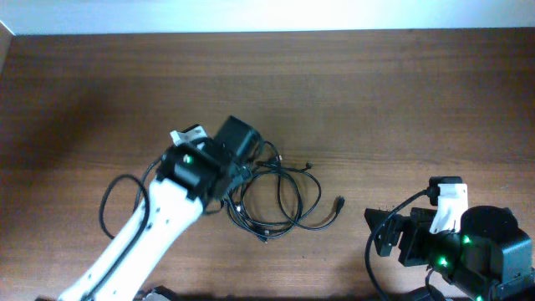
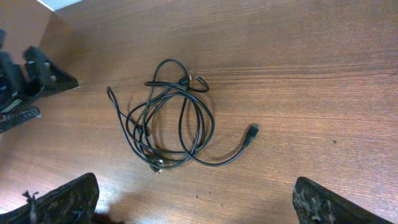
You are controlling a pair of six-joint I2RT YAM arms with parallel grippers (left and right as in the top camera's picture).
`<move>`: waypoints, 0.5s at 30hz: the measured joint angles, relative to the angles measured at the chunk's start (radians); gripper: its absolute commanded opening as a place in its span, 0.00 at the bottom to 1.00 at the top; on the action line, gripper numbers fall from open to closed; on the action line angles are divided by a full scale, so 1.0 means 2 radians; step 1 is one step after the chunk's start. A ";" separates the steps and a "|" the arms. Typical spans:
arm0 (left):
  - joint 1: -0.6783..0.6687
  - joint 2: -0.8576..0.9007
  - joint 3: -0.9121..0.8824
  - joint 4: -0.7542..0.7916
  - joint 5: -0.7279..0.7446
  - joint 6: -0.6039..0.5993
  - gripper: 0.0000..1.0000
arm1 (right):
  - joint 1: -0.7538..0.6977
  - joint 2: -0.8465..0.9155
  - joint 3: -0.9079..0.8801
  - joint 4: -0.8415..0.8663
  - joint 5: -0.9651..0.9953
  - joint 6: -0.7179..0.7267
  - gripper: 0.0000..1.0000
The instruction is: Untangle cables
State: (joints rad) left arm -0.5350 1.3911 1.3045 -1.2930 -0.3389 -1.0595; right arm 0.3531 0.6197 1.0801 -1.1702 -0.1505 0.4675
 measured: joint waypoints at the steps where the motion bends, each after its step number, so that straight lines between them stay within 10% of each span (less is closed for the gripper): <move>1: 0.022 0.020 0.000 0.000 0.012 -0.002 1.00 | 0.000 0.000 0.000 -0.002 0.000 0.000 0.99; 6: 0.049 0.105 0.000 0.042 0.066 0.031 0.95 | 0.000 0.000 0.000 -0.002 0.000 0.000 0.99; 7: 0.049 0.121 0.000 0.050 0.070 0.035 0.75 | 0.000 0.000 0.000 -0.002 0.000 0.000 0.99; 15: 0.049 0.234 0.000 0.067 0.077 0.044 0.27 | 0.000 0.000 0.000 -0.002 0.000 0.000 0.99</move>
State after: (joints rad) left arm -0.4362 1.8599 1.3045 -1.1599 -0.1856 -0.9718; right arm 0.3531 0.6197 1.0801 -1.1751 -0.1501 0.4675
